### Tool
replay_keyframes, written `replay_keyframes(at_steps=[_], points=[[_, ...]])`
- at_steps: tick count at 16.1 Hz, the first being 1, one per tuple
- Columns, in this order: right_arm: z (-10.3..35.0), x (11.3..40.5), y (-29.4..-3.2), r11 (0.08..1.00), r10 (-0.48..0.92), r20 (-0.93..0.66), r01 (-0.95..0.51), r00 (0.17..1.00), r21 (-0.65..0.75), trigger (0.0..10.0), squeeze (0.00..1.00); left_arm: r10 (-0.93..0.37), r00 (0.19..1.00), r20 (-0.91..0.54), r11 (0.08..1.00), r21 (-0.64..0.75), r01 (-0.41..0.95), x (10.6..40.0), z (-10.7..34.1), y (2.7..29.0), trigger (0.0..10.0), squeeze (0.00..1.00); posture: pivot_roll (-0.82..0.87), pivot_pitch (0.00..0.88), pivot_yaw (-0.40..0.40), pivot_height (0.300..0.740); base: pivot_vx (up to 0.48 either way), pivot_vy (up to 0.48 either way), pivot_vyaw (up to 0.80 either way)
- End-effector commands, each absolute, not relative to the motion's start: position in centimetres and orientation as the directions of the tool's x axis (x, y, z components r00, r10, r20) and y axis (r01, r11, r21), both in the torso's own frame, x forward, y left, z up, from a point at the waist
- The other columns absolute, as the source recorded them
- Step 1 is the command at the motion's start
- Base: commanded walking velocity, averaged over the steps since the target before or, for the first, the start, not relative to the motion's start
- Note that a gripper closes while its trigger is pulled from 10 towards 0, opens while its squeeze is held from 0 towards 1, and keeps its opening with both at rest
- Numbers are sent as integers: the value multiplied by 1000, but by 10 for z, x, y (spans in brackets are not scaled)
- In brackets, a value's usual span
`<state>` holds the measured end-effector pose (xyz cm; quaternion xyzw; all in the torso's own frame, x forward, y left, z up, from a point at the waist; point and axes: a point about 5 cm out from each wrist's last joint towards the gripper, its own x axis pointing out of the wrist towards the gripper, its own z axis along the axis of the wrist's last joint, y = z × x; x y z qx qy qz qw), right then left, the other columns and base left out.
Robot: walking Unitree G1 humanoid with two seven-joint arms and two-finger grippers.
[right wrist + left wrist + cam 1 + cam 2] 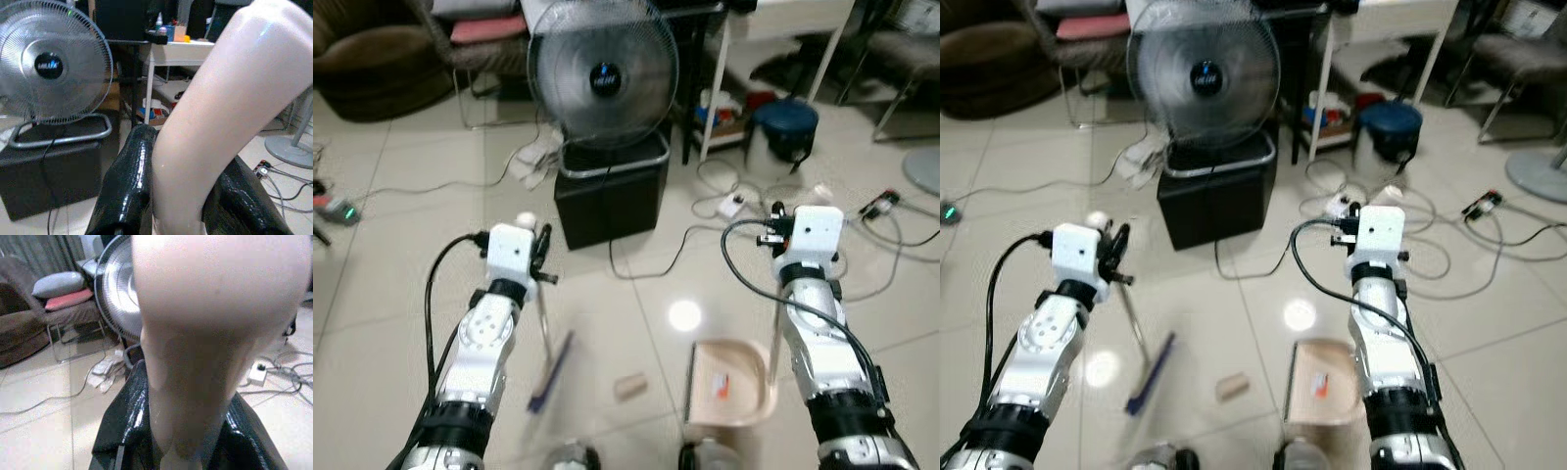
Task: Sweep floor
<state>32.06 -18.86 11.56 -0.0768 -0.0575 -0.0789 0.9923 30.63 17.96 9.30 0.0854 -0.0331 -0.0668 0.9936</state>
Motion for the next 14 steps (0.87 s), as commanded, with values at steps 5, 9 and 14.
replay_keyframes(at_steps=[5,9,14], points=[[113,336,-165,977,-23,194,63,981,-205,10000,0,-167,979,120,973,183,144,307,98,172,10000,0,0,236,34,740,0,0,0],[107,340,-118,977,99,219,-54,971,-204,10000,0,-179,974,135,972,176,155,307,95,161,10000,0,36,278,8,740,0,0,0],[98,333,-90,966,176,217,-126,960,-228,10000,0,-194,972,131,969,181,169,304,91,156,10000,0,55,292,6,740,0,0,0]])
